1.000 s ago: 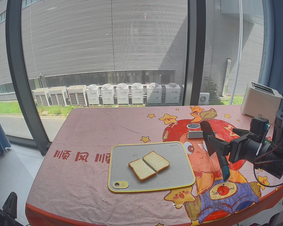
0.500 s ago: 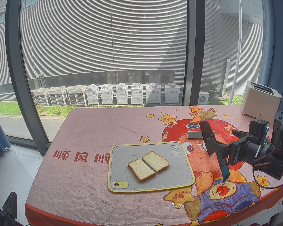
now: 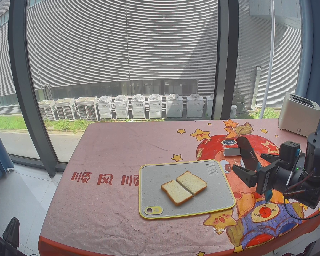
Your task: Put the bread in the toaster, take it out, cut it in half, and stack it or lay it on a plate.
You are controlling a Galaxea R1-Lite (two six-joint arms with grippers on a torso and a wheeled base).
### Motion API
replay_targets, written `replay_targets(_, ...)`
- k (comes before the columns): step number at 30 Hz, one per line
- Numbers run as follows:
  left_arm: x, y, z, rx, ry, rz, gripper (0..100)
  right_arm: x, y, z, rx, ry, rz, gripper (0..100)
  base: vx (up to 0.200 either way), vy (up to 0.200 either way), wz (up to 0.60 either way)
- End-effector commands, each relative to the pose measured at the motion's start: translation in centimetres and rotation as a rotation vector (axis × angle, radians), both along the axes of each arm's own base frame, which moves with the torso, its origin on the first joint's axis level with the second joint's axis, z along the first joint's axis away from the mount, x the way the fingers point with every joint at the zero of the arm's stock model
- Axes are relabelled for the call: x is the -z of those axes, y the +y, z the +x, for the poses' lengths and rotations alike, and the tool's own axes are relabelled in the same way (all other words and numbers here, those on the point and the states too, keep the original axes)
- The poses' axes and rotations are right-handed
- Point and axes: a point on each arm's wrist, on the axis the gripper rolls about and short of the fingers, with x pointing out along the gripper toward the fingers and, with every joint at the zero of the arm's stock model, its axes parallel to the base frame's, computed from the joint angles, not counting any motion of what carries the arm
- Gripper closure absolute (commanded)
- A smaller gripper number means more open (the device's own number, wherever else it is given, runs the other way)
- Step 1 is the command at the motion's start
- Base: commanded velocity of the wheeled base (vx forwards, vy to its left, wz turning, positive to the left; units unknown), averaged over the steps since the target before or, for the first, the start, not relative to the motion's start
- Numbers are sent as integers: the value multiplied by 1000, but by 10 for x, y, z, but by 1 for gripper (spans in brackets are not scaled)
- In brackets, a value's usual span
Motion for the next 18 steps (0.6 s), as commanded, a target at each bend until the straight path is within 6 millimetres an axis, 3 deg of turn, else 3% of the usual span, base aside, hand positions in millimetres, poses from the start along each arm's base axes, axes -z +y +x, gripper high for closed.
replay_targets(1,5,0,0,-1,0,0,100,0,1,0,-4,0,1,0,0,0,0)
replay_targets(18,5,0,0,-1,0,0,100,9,6,-5,-47,39,-25,0,0,0,0)
